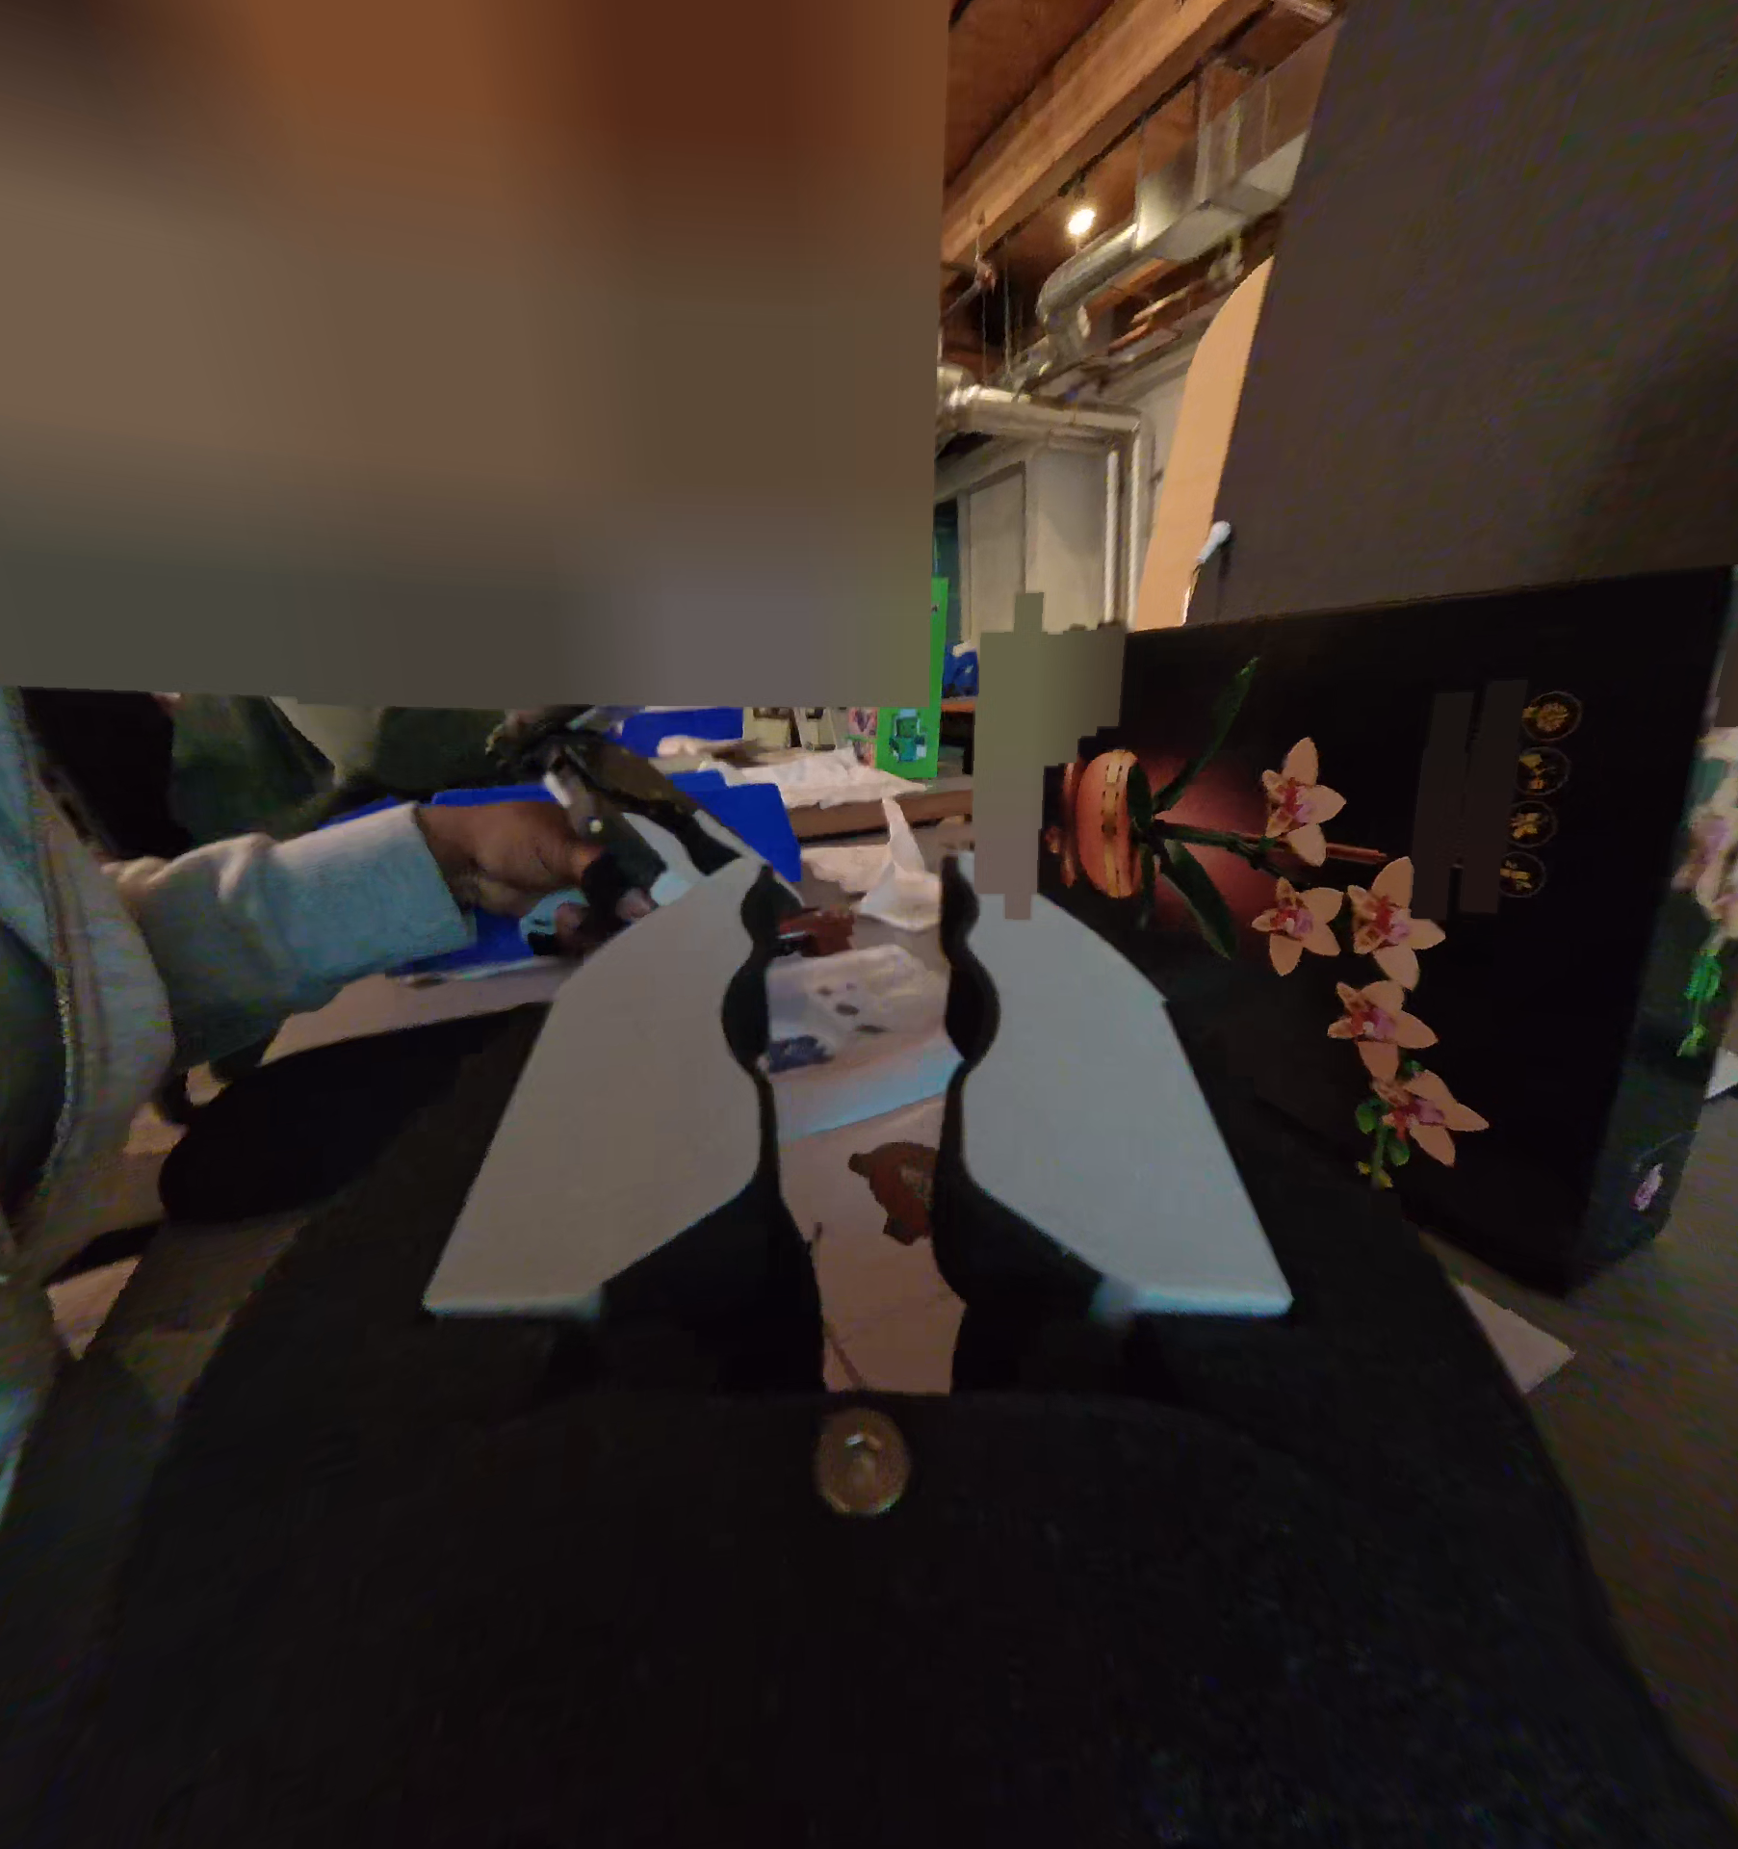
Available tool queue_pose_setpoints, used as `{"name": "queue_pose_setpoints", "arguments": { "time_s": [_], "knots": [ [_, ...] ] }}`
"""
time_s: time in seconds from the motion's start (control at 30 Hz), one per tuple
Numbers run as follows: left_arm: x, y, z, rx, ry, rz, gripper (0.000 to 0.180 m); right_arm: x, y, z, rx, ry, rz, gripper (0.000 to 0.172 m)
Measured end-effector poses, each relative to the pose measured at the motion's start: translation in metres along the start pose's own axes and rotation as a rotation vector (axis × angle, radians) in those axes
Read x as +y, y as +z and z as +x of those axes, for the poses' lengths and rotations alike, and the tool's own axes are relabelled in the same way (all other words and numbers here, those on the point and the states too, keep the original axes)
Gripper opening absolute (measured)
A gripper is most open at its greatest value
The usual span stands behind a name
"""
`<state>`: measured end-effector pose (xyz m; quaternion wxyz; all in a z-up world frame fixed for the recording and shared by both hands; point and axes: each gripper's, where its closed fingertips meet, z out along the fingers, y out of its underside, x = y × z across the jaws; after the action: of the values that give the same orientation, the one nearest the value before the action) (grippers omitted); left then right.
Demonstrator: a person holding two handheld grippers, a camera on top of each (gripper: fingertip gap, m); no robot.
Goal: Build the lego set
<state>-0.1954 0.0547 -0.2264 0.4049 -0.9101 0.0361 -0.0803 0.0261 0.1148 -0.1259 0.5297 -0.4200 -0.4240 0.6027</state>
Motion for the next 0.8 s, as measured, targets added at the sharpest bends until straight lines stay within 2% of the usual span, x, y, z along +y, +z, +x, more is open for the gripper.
{"name": "queue_pose_setpoints", "arguments": {
  "time_s": [0.07, 0.17, 0.37, 0.5, 0.63, 0.8],
  "knots": [
    [-0.018, -0.009, 0.019, 0.081, -0.058, 0.106, 0.087, -0.008, -0.004, 0.006, 0.029, 0.022, 0.057, 0.04],
    [-0.028, -0.017, 0.035, 0.141, -0.093, 0.182, 0.087, -0.01, -0.003, 0.009, 0.019, 0.057, 0.07, 0.04],
    [-0.026, -0.025, 0.051, 0.286, -0.156, 0.222, 0.087, 0.001, 0.005, 0.0, 0.003, -0.016, 0.0, 0.037],
    [-0.031, -0.027, 0.067, 0.38, -0.183, 0.246, 0.087, -0.007, -0.001, 0.005, 0.019, 0.017, 0.059, 0.037],
    [-0.037, -0.02, 0.101, 0.507, -0.191, 0.261, 0.087, -0.011, -0.001, 0.008, -0.002, 0.06, 0.082, 0.037],
    [-0.036, -0.016, 0.15, 0.726, -0.157, 0.192, 0.087, 0.015, 0.014, -0.026, -0.144, -0.086, -0.109, 0.039]
  ]
}}
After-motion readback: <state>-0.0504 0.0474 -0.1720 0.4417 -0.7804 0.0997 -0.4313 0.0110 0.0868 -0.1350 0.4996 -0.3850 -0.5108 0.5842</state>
